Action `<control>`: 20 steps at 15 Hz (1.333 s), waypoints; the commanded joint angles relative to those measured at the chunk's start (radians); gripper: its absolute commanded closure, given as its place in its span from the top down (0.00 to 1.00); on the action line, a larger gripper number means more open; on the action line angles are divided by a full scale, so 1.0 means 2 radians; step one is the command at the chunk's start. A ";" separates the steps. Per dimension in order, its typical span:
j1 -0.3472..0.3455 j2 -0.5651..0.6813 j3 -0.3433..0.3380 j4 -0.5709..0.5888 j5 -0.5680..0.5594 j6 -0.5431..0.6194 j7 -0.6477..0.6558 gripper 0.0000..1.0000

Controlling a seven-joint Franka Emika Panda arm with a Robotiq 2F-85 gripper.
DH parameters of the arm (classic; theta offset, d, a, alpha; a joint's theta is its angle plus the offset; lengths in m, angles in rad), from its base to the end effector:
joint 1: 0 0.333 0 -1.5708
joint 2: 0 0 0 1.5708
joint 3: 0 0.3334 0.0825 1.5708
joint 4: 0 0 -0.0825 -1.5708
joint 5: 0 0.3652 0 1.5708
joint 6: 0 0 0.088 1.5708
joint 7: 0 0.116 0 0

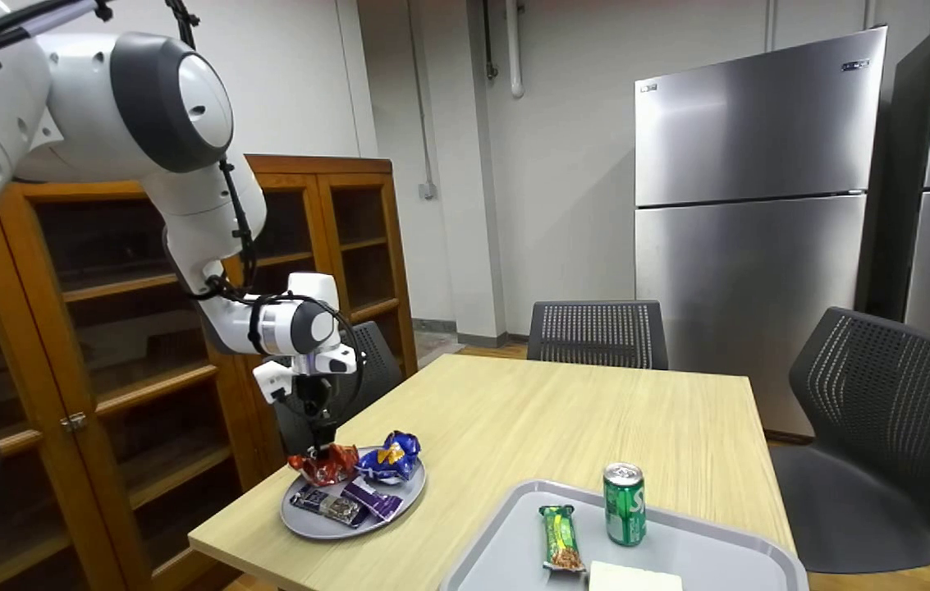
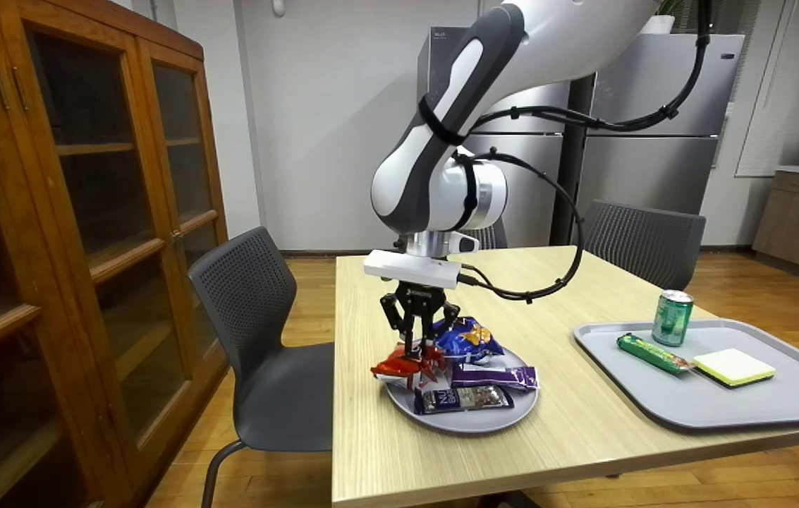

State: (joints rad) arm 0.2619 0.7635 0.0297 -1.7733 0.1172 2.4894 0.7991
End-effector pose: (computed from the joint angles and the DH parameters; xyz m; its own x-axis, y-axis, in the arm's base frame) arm 0.6211 0.1850 0.1434 0.8162 -0.5693 -0.0987 -0.5738 -0.8187 -0.0232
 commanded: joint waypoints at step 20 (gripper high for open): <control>-0.005 -0.008 0.015 0.039 0.010 0.035 -0.127 0.00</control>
State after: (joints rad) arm 0.2649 0.7314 0.0456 -1.7406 0.1177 2.5678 0.6035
